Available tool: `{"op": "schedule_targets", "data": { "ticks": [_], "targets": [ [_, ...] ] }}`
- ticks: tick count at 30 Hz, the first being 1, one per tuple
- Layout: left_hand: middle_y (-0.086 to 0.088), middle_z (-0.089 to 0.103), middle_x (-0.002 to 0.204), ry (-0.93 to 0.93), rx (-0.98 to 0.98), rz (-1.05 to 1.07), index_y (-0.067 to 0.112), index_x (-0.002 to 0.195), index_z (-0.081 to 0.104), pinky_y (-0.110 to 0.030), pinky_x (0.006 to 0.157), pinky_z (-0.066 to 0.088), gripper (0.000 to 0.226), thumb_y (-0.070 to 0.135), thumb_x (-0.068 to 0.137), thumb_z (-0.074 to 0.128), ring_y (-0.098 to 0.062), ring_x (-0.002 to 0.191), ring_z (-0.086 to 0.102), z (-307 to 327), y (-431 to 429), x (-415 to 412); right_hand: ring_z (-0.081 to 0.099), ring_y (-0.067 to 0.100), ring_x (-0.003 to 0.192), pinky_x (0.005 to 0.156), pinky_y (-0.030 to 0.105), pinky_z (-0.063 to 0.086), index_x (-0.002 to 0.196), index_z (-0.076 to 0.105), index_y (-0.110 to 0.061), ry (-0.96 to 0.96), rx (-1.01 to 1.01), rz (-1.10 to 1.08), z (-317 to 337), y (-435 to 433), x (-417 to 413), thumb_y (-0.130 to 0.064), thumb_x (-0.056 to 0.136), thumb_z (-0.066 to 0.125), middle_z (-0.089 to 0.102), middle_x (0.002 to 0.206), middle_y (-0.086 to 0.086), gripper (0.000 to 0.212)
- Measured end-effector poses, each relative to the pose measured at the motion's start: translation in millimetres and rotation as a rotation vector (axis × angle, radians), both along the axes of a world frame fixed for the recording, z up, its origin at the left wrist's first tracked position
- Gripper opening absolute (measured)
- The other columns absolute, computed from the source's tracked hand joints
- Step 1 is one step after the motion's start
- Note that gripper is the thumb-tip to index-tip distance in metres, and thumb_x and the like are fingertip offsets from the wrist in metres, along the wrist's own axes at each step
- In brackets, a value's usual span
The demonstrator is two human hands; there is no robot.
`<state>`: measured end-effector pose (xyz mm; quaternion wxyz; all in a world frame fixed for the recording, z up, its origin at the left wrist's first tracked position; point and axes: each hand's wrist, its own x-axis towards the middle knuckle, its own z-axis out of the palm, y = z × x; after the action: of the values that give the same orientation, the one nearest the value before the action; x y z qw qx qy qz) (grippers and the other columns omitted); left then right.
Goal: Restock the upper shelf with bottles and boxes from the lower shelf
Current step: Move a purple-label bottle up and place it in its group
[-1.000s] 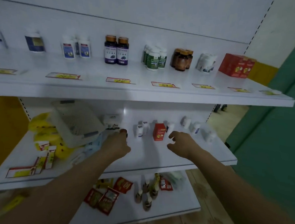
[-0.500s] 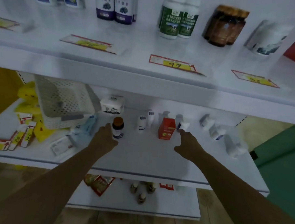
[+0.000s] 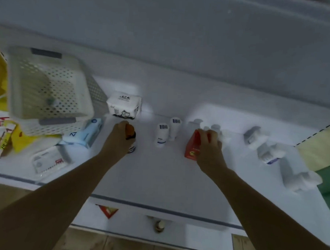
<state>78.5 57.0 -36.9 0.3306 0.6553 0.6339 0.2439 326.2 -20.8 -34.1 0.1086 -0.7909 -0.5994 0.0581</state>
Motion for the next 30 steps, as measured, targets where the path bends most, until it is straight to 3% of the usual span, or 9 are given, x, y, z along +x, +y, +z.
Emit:
{"op": "schedule_targets", "data": {
  "ticks": [3,6,9,14,17,20,24,27,30],
  "targets": [
    [-0.011,0.058,0.106,-0.073,0.0,0.018,0.009,0.112,0.054,-0.03,0.081,0.039,0.038,0.01,0.078,0.071,-0.026,0.097,0.054,-0.4,-1.6,-6.8,0.037,0.033,0.121,0.103,0.042,0.041,0.145,0.029,-0.014,-0.026,-0.049,-0.036,5.9,1.4,4.9,-0.022,0.083,0.067,0.031,0.139,0.013,0.073],
    [-0.005,0.057,0.098,-0.257,-0.089,0.035,0.013,0.102,0.054,-0.024,0.074,0.041,0.035,0.004,0.074,0.074,-0.019,0.09,0.053,6.7,-13.7,-14.2,0.033,0.03,0.123,0.103,0.04,0.041,0.138,0.038,-0.018,0.103,-0.169,-0.077,21.9,-2.5,2.1,-0.034,0.076,0.075,0.032,0.138,0.009,0.074],
    [0.0,0.057,0.091,-0.471,-0.216,0.031,0.014,0.101,0.056,-0.016,0.06,0.038,0.033,0.002,0.075,0.073,-0.009,0.077,0.053,19.2,-39.3,-20.7,0.049,0.019,0.106,0.089,0.03,0.046,0.124,0.048,-0.018,0.475,-0.195,-0.097,34.5,-25.0,-8.5,-0.024,0.074,0.078,0.052,0.125,0.005,0.059],
    [0.001,0.064,0.094,-0.799,-0.398,0.009,0.019,0.095,0.058,-0.026,0.074,0.042,0.024,0.011,0.077,0.073,-0.016,0.092,0.06,56.1,-87.7,-30.0,0.062,0.011,0.088,0.065,0.017,0.049,0.111,0.049,-0.012,1.072,-0.006,-0.159,72.1,-72.4,-40.0,-0.011,0.072,0.08,0.063,0.107,0.005,0.05],
    [0.002,0.067,0.088,-0.938,-0.446,0.009,0.021,0.088,0.064,-0.03,0.076,0.047,0.017,0.02,0.075,0.074,-0.017,0.087,0.063,91.7,-117.2,-32.4,0.065,0.016,0.087,0.076,0.025,0.05,0.096,0.058,-0.014,1.21,0.08,-0.104,106.0,-104.8,-62.4,-0.013,0.074,0.078,0.066,0.096,0.005,0.03],
    [-0.001,0.066,0.076,-0.996,-0.476,-0.107,0.018,0.079,0.062,-0.026,0.063,0.05,0.015,0.029,0.075,0.071,-0.016,0.069,0.064,133.1,-149.8,-38.9,0.067,0.026,0.1,0.089,0.033,0.052,0.112,0.06,-0.015,1.366,0.202,-0.142,141.2,-142.7,-87.0,-0.024,0.072,0.078,0.067,0.11,0.011,0.045],
    [-0.009,0.07,0.08,-1.02,-0.48,-0.232,0.015,0.081,0.06,-0.025,0.06,0.052,0.021,0.036,0.086,0.061,-0.015,0.06,0.065,189.9,-195.7,-50.7,0.07,0.021,0.081,0.079,0.037,0.057,0.116,0.06,-0.013,1.571,0.274,-0.138,195.9,-196.7,-119.8,-0.026,0.081,0.068,0.072,0.097,0.009,0.039],
    [-0.01,0.069,0.069,-1.059,-0.45,-0.328,0.012,0.086,0.057,-0.033,0.067,0.054,0.023,0.035,0.087,0.059,-0.02,0.06,0.068,232.2,-227.9,-57.7,0.071,0.019,0.065,0.07,0.035,0.058,0.095,0.067,-0.012,1.64,0.315,-0.131,238.9,-232.3,-140.4,-0.032,0.088,0.059,0.074,0.077,0.007,0.023],
    [-0.011,0.066,0.065,-1.096,-0.43,-0.443,0.011,0.086,0.054,-0.036,0.068,0.056,0.025,0.035,0.085,0.062,-0.024,0.055,0.065,272.7,-256.2,-59.1,0.07,0.023,0.065,0.077,0.04,0.056,0.099,0.067,-0.011,1.628,0.412,-0.128,278.9,-257.2,-154.9,-0.037,0.086,0.059,0.073,0.077,0.01,0.03]
  ]
}}
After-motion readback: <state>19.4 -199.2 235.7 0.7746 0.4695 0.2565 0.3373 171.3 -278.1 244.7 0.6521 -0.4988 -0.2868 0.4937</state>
